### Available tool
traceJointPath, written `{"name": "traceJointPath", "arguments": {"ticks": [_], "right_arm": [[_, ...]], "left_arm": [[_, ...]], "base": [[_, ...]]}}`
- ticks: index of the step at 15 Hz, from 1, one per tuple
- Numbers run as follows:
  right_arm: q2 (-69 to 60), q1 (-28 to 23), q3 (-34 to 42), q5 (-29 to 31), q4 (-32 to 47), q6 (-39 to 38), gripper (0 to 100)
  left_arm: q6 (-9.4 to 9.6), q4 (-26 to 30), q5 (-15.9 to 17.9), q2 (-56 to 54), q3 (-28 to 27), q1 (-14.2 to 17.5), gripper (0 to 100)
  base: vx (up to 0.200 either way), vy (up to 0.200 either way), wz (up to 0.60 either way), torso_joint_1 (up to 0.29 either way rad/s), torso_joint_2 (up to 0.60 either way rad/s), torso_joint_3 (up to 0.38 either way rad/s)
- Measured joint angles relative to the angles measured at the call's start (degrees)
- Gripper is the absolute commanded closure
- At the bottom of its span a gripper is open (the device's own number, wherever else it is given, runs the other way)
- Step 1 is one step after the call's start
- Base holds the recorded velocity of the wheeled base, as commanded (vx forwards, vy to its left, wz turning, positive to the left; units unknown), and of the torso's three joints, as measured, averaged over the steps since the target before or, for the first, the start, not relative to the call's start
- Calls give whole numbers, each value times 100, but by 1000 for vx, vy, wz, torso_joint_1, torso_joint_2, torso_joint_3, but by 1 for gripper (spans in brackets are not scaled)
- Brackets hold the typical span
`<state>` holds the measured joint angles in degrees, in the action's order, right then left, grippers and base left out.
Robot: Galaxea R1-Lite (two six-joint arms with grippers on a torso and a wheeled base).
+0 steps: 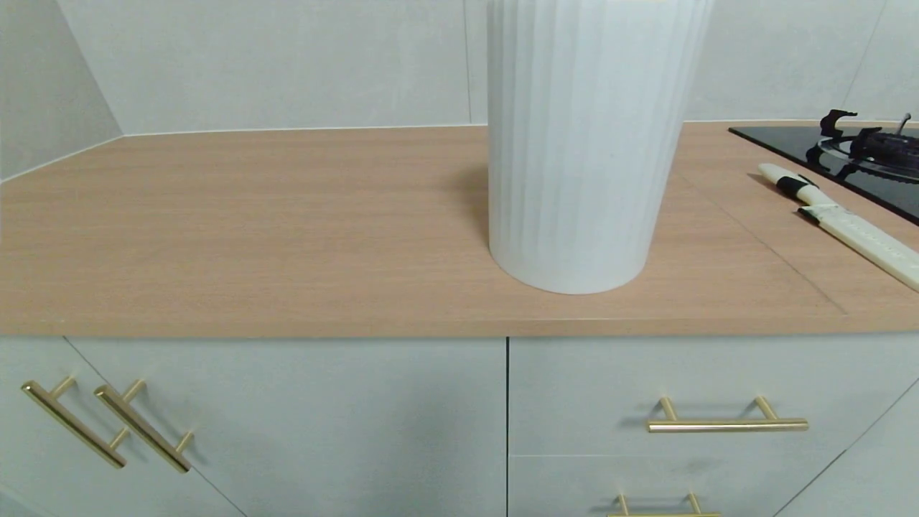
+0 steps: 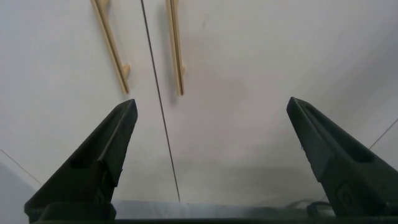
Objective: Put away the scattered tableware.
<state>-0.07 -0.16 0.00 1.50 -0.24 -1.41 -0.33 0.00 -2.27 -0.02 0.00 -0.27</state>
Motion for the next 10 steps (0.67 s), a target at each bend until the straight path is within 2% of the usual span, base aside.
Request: {"name": "traceJointPath", "arguments": {"ticks": [10], "right_arm": [[0, 0, 0, 9, 0, 0, 0]], "left_arm": [[1, 0, 0, 0, 0, 0, 0]], "base": [[0, 0, 0, 182, -493, -289]]}}
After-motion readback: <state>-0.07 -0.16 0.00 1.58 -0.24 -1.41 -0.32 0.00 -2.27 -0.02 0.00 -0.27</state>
